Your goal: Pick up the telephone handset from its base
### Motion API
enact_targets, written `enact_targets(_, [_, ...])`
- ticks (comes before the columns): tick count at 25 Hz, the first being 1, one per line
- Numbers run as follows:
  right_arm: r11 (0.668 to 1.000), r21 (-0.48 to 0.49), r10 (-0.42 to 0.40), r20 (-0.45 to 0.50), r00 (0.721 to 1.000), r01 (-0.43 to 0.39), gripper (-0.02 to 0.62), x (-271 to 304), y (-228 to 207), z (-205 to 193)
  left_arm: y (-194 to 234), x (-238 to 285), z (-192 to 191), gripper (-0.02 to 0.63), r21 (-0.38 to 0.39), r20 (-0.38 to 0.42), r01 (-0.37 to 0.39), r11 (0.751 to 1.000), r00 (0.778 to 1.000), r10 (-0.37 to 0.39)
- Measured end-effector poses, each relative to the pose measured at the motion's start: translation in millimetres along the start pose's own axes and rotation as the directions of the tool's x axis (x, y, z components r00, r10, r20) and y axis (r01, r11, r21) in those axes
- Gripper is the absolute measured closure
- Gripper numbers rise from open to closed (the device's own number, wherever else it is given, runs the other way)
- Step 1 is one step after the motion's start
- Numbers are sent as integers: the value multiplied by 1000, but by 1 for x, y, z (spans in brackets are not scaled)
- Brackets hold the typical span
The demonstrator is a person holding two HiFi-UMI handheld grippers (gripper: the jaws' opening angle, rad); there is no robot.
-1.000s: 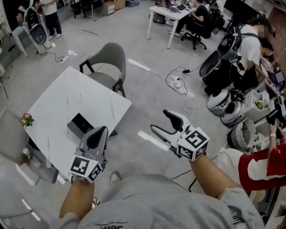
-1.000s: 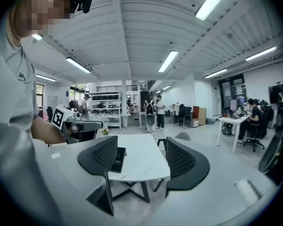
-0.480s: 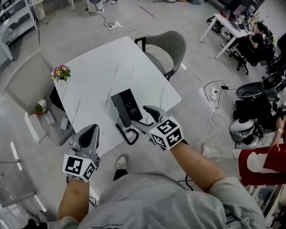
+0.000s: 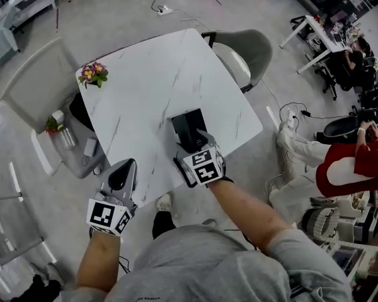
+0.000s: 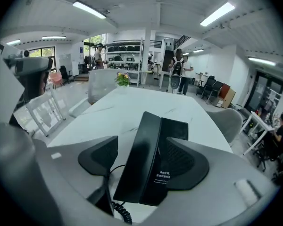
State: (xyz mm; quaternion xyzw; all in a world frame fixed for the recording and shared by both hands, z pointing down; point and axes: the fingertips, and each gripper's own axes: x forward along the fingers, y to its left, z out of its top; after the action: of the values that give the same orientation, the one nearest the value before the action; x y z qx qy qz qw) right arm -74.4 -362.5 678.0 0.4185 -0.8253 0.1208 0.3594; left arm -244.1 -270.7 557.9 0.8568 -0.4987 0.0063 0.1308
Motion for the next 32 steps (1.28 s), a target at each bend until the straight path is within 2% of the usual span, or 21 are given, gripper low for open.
enact_targets(7, [996,-15,-83,-20,996,82,281,29,2,-14,23,9,-18,548,-23,-33,33,999,999,-34])
enact_targets(15, [981,-118,-163,-41,986,157,284,48,0,-23,33,14,-33,547,-55,-63,49,997,997,-53])
enact_targets(18, [976,-142,-174,-46,984,166,315,49,-1,-23,34,17,-36,548,-62,-70,55,997,996,-59])
enact_targets(21, [985,-110,-139,-53,989,133,356,46,-1,-23,29,22,-32,546,-61,-74,64,996,995,-69])
enact_targets(23, [994,-52,-96,-54,994,93,380,42,1,-21,27,25,-28,548,-61,-71,71,996,995,-75])
enact_targets(24, [997,-23,-74,-54,996,73,423,40,1,-20,26,26,-27,547,-62,-70,74,995,995,-78])
enact_targets(25, [998,3,-56,-54,997,56,440,37,2,-20,25,27,-25,547,-63,-69,76,995,994,-81])
enact_targets(29, [994,111,2,-45,999,3,510,26,-6,-15,19,34,-20,547,-60,-68,94,994,993,-98])
enact_targets(32, [986,159,54,-14,998,-51,518,18,-8,-8,11,42,-9,546,-47,-67,113,992,991,-116])
